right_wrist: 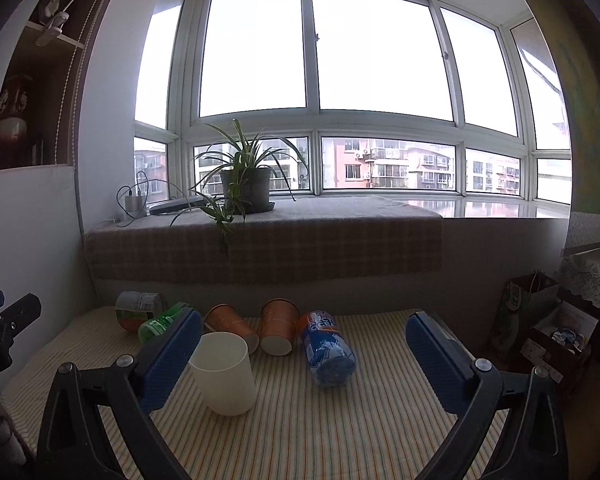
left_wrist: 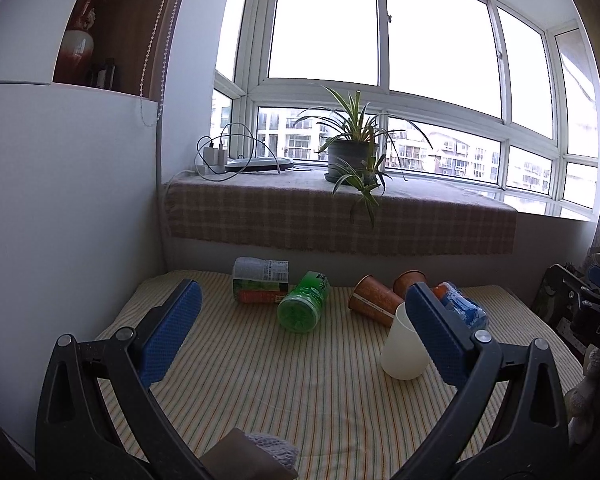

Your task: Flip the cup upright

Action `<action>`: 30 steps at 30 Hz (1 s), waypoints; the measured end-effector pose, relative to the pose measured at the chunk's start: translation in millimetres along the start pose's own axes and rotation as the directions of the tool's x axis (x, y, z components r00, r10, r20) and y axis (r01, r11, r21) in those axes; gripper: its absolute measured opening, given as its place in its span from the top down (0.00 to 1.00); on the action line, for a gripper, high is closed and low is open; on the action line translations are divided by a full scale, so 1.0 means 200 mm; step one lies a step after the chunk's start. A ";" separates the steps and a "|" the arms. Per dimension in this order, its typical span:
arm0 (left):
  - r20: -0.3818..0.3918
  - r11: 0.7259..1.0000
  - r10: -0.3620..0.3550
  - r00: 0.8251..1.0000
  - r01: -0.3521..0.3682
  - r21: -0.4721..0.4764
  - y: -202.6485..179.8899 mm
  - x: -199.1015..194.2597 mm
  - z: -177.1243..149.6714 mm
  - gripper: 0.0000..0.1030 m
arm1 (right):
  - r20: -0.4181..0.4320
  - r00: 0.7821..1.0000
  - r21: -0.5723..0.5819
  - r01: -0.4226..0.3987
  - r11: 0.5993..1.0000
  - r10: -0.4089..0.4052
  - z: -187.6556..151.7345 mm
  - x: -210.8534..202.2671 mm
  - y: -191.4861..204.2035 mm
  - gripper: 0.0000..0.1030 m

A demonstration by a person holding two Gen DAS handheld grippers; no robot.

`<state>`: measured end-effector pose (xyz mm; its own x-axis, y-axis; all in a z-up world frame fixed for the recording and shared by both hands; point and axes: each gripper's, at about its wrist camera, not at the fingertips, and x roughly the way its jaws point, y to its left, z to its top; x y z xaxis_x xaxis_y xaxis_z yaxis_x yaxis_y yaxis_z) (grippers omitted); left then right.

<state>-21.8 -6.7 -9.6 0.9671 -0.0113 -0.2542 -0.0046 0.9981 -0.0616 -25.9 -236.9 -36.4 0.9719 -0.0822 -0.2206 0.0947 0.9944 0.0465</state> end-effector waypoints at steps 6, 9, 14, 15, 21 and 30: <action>0.002 1.000 0.004 1.000 -0.004 -0.002 0.00 0.00 0.00 0.00 | -0.004 1.000 0.001 -0.002 1.000 0.002 -0.01 0.00 0.00 0.00; 0.002 1.000 0.005 1.000 -0.005 -0.004 0.00 0.00 0.00 0.00 | -0.006 1.000 0.003 -0.003 1.000 0.003 -0.01 0.00 0.00 0.00; 0.003 1.000 0.008 1.000 -0.008 -0.005 0.00 -0.01 0.00 0.00 | -0.007 1.000 0.005 -0.002 1.000 0.002 0.00 0.00 -0.01 0.00; 0.003 1.000 0.009 1.000 -0.009 -0.005 0.00 -0.01 0.00 0.00 | -0.008 1.000 0.005 -0.002 1.000 0.002 0.00 0.00 -0.01 0.00; -0.002 1.000 0.009 1.000 -0.009 -0.007 0.00 -0.01 0.00 0.00 | -0.012 1.000 0.003 -0.003 1.000 0.003 -0.01 0.00 0.00 0.00; 0.000 1.000 0.013 1.000 -0.013 -0.006 0.01 -0.01 0.00 0.00 | -0.019 1.000 0.004 -0.004 1.000 0.004 -0.01 0.01 -0.01 0.00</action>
<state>-23.4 -5.4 -8.3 0.9668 0.0018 -0.2554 -0.0189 0.9977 -0.0644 -24.3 -238.3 -38.7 0.9681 -0.0770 -0.2385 0.0918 0.9944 0.0516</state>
